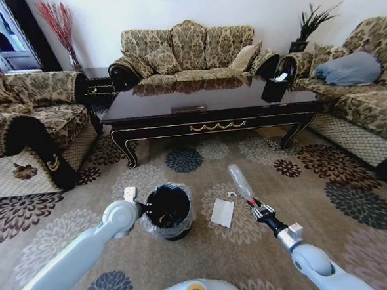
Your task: Move to the front of the table and pick up the trash from the floor, then place it into the trash bin.
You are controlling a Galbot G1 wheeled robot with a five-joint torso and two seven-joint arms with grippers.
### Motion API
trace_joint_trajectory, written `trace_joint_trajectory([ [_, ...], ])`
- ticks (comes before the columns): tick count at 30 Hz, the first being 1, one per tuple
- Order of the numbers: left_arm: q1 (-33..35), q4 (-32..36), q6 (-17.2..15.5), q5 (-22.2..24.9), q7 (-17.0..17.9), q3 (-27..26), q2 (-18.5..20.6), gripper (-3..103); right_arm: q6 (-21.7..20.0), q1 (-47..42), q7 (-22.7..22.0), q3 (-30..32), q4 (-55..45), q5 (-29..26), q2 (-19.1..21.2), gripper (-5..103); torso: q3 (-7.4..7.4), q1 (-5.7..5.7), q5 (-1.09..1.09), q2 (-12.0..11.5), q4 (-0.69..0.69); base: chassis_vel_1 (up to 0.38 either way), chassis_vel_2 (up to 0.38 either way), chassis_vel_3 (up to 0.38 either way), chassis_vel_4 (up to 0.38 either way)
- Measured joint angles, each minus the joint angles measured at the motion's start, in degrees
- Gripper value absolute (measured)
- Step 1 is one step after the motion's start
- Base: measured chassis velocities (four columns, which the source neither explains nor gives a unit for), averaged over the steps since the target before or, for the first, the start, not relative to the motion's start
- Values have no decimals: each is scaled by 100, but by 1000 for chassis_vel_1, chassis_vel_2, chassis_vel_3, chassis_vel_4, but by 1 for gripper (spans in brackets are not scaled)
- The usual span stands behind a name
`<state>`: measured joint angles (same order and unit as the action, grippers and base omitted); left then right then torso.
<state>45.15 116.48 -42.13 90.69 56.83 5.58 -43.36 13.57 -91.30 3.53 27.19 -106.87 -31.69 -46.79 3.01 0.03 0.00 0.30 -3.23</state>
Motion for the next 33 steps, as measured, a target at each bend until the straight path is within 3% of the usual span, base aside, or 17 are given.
trace_joint_trajectory([
  [11,-718,-254,0,76,192,888,-442,0,-314,-344,-200,-72,-1597,110,-19,29,0,0,-1,1,0,0,0,0,0],
  [26,-1689,-880,1,302,461,2016,-1466,0,-447,-351,-199,-340,-1932,263,-61,29,0,0,1,0,-2,0,0,0,0],
  [33,-1906,-1020,1,363,531,2208,-1650,0,-423,-450,-137,-430,-1891,448,-74,29,0,0,0,0,0,0,0,0,0],
])
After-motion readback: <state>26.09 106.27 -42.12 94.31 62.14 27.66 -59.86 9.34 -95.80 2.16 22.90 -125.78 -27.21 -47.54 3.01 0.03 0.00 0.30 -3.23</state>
